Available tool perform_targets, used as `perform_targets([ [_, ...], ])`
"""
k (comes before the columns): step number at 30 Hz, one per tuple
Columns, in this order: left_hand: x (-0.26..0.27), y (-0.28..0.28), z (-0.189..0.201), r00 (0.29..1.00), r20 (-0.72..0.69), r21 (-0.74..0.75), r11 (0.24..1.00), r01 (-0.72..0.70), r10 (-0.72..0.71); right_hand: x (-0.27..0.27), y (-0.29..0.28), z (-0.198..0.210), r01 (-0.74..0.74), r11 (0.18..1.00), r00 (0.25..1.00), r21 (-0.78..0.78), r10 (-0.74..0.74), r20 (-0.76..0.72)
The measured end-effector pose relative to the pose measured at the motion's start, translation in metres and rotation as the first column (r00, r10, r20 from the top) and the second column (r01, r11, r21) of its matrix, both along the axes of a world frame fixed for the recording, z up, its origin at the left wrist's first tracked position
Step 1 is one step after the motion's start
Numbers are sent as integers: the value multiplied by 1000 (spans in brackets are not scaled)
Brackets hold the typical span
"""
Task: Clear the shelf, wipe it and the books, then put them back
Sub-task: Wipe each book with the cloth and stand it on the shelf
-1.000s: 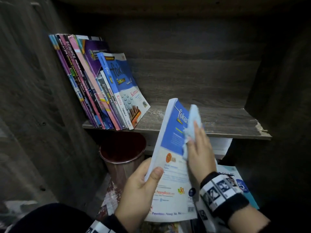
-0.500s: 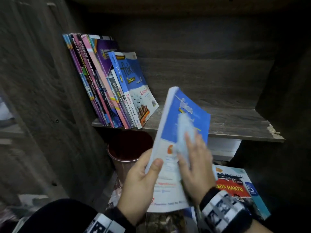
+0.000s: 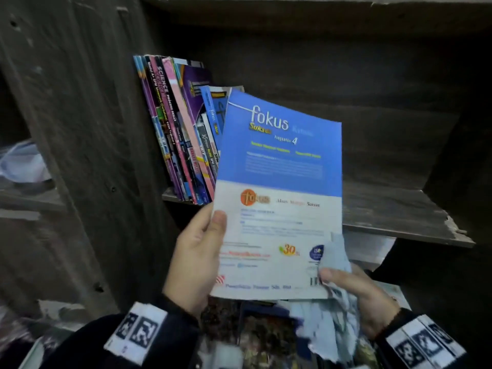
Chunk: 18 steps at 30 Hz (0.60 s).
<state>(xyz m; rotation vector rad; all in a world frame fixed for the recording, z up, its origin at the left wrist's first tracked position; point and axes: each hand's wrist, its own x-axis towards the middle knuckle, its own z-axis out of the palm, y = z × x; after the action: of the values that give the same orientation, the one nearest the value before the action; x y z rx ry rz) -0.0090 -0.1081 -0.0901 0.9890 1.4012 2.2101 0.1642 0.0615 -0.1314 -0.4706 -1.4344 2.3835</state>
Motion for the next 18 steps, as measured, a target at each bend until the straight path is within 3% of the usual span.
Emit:
perform_targets([
  [3, -16, 3, 8, 991, -90, -107, 990, 92, -102, 1, -9, 8, -189, 975, 968, -114, 166, -187],
  [4, -20, 7, 9, 984, -117, -145, 982, 118, -135, -1, -13, 10, -143, 988, 968, -55, 128, -218],
  [6, -29, 19, 9, 973, -153, -206, 969, 139, -173, -4, -16, 15, -61, 997, 989, -57, 53, -137],
  [7, -34, 25, 9, 972, -153, -225, 964, 142, -179, -6, -24, 19, 47, 998, 995, 30, -44, -89],
  [9, -45, 37, 6, 977, -109, -248, 957, 153, -185, -10, -36, 27, 215, 968, 975, 133, -204, -89],
  [12, -61, 54, 3, 986, -111, -249, 964, 90, -121, -21, -38, 37, 346, 903, 938, 255, -328, -110],
  [14, -75, 59, -1, 993, -119, -219, 975, -28, 2, -27, -35, 51, 440, 840, 898, 317, -413, -150],
  [18, -111, 62, -21, 948, -189, -290, 908, -302, 255, -51, -14, 78, 655, 552, 724, 516, -653, -221],
])
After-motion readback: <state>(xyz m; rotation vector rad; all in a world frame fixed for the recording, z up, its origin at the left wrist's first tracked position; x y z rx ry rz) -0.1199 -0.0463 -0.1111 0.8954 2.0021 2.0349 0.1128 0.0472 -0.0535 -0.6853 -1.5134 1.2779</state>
